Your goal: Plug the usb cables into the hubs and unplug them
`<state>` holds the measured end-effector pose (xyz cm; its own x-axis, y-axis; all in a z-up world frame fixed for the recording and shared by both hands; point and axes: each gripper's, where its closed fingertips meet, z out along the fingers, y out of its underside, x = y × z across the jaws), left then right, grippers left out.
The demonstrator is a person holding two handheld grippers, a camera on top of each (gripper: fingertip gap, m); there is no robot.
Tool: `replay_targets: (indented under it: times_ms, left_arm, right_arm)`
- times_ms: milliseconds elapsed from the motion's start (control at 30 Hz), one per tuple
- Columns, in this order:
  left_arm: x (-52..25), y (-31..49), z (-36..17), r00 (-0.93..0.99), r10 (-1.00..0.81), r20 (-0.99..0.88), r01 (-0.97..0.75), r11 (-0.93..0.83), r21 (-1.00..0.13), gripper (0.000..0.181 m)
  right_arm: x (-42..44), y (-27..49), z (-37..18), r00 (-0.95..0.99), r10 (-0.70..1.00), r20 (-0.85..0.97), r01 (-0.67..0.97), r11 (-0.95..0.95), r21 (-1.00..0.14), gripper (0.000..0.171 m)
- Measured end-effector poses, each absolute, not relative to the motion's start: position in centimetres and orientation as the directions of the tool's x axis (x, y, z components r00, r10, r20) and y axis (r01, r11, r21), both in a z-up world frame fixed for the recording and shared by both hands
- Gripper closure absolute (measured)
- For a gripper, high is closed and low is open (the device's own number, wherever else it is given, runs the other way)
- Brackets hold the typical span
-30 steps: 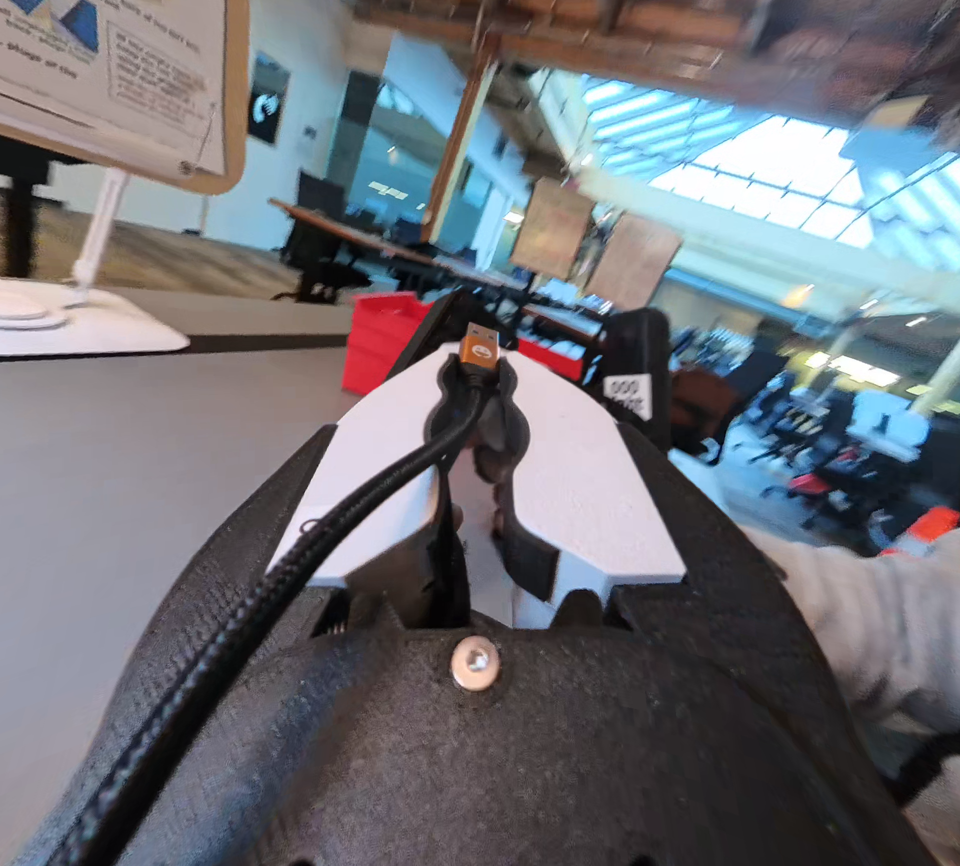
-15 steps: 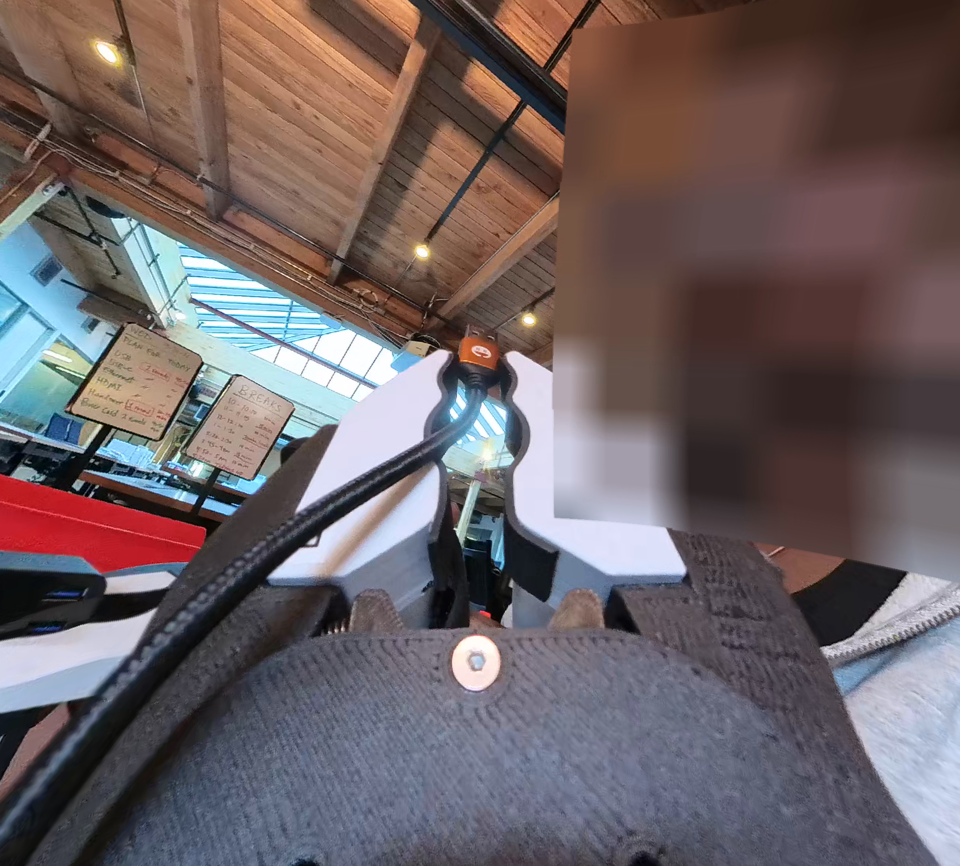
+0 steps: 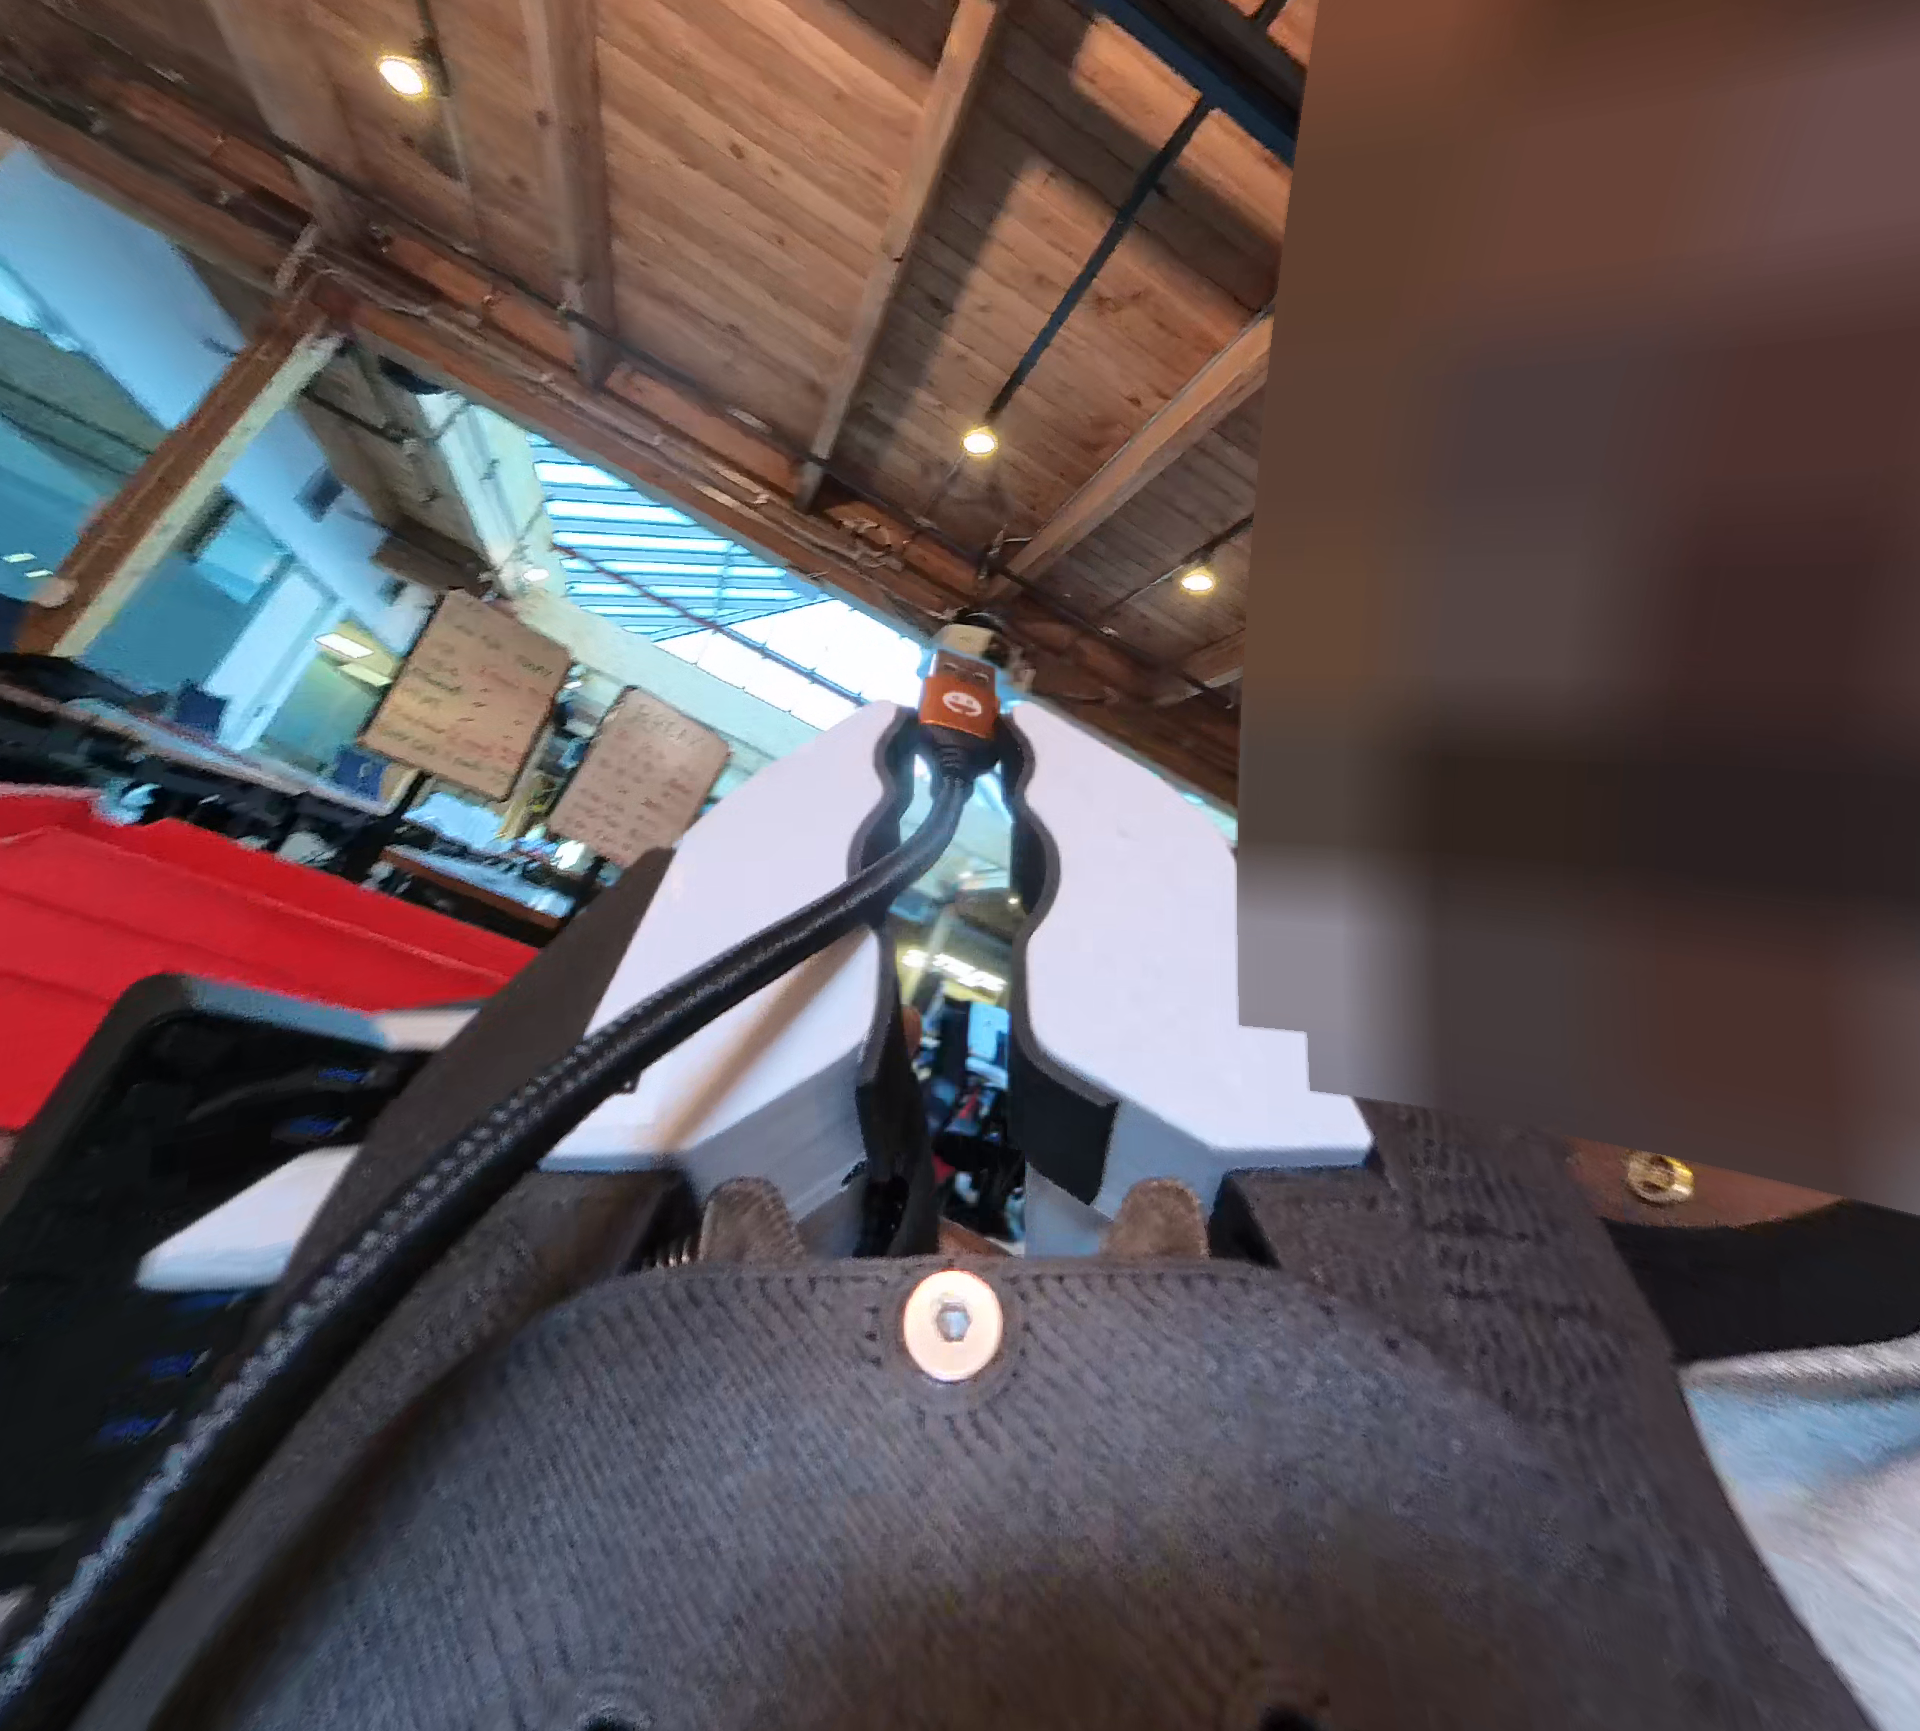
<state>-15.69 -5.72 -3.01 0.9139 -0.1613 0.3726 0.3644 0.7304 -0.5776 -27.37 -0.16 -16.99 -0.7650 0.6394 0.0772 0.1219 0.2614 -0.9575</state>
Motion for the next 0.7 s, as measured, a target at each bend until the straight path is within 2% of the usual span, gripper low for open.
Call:
replay_targets:
  times_ms: [33, 100, 167, 233, 300, 433, 533, 700]
  left_arm:
    - [-16.2, -5.6, -3.4, 0.907, -0.125, 0.402, 0.361, 0.723, -0.589, 0.165]
    - [-17.1, -5.2, -4.1, 0.89, -0.066, 0.452, 0.367, 0.692, -0.621, 0.165]
    - [-17.8, -4.6, -5.1, 0.872, -0.001, 0.489, 0.376, 0.641, -0.669, 0.166]
    - [-17.8, -3.6, -6.1, 0.854, 0.016, 0.52, 0.425, 0.555, -0.715, 0.166]
    - [-17.4, -2.3, -7.4, 0.83, 0.008, 0.557, 0.499, 0.436, -0.749, 0.166]
    - [-15.8, -0.4, -10.5, 0.776, -0.014, 0.63, 0.621, 0.193, -0.76, 0.166]
    - [-15.5, 0.0, -10.8, 0.75, -0.049, 0.66, 0.657, 0.17, -0.734, 0.166]
    - [-15.4, 0.1, -11.7, 0.734, -0.04, 0.678, 0.677, 0.129, -0.725, 0.166]
  right_arm:
    - [-27.2, -0.1, -16.1, -0.773, 0.627, 0.099, 0.08, 0.251, -0.965, 0.112]
    - [-26.4, 0.1, -13.5, -0.787, 0.589, 0.184, -0.053, 0.232, -0.971, 0.1]
    - [-24.5, 0.2, -10.4, -0.793, 0.512, 0.331, -0.265, 0.2, -0.943, 0.097]
    - [-21.6, 0.7, -7.6, -0.759, 0.446, 0.474, -0.475, 0.118, -0.872, 0.106]
    - [-19.3, 1.2, -6.2, -0.713, 0.414, 0.565, -0.602, 0.052, -0.797, 0.119]
    - [-17.0, 0.2, -7.5, -0.728, 0.268, 0.631, -0.641, 0.06, -0.765, 0.123]
    - [-15.6, -0.7, -8.9, -0.74, 0.155, 0.655, -0.651, 0.079, -0.755, 0.127]
    - [-15.0, -1.4, -9.8, -0.727, 0.119, 0.677, -0.669, 0.104, -0.736, 0.138]
